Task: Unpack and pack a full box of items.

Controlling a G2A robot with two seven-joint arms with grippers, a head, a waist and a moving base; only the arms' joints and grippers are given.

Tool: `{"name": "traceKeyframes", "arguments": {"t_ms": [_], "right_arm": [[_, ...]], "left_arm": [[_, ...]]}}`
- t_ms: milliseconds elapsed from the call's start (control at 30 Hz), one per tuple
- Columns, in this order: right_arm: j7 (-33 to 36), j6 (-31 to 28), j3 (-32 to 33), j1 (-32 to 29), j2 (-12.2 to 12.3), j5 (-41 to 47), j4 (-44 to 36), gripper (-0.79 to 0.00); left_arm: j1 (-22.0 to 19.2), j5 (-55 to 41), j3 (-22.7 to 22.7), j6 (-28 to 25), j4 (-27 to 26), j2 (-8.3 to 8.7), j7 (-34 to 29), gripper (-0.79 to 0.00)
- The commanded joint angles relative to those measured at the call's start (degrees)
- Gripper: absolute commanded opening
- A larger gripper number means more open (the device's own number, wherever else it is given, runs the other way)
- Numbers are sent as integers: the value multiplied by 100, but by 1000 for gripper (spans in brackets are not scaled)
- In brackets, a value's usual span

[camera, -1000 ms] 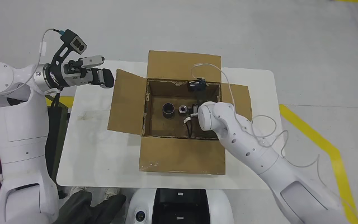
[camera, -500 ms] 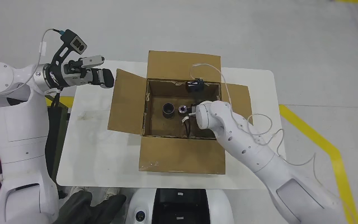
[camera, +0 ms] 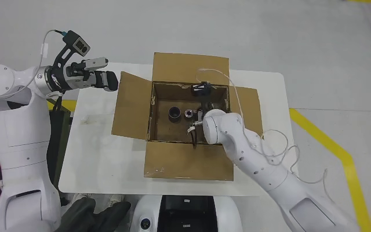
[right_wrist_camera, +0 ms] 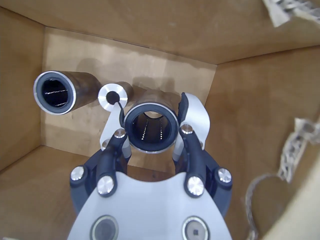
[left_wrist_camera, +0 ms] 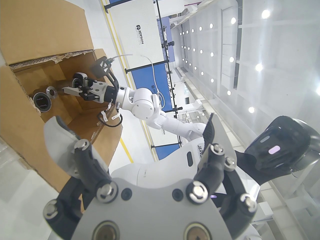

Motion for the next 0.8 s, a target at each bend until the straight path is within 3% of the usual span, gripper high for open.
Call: {"name": "traceKeyframes", "arguments": {"t_ms": [0,200,767], "right_arm": [[33,-7,62,-154,39,-236,-320,-785],[44,-155,357,-610,131,-625,-1162,-785],[-408,-538,1391,-1506,228,-582,-2587,-785]], "left_arm": [[0,0,0,0,0,0,0,0],[0,0,0,0,0,0,0,0],[0,0,0,0,0,0,0,0]]}}
